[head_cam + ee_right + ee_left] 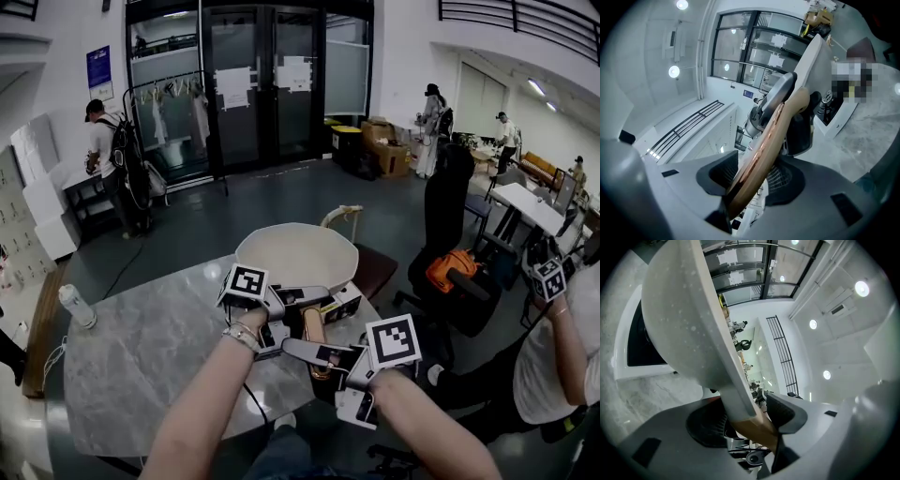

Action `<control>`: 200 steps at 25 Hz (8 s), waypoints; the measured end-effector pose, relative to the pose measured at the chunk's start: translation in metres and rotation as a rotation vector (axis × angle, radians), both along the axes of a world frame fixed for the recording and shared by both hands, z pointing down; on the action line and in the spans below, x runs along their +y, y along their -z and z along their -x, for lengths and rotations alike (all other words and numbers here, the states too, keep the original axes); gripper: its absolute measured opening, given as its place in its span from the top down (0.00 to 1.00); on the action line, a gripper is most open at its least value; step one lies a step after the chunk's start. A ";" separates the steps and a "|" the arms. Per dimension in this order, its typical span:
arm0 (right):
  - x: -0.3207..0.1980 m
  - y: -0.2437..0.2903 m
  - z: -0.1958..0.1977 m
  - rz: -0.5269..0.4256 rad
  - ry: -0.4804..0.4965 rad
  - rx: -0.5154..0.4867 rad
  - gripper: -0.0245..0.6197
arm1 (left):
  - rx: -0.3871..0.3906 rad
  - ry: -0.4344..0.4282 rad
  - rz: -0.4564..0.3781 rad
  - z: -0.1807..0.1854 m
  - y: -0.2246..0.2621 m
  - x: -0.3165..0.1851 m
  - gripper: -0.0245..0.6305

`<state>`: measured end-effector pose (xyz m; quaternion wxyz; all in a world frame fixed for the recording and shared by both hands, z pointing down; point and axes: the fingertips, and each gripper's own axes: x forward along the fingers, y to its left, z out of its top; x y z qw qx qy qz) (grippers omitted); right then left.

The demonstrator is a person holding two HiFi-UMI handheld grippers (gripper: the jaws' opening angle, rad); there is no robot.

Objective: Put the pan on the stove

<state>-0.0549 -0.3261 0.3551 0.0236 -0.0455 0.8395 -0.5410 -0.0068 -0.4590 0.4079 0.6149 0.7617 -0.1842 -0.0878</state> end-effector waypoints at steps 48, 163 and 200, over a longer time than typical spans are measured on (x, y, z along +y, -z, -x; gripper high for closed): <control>-0.044 -0.095 0.018 0.101 0.066 0.095 0.76 | -0.110 -0.099 0.028 0.020 -0.085 -0.038 0.55; -0.048 0.013 -0.117 -1.009 -0.662 0.622 0.93 | -0.942 0.753 -1.010 0.162 0.080 0.111 0.95; -0.031 0.037 -0.119 -1.082 -0.612 0.605 0.92 | -1.014 0.731 -1.050 0.155 0.089 0.115 0.95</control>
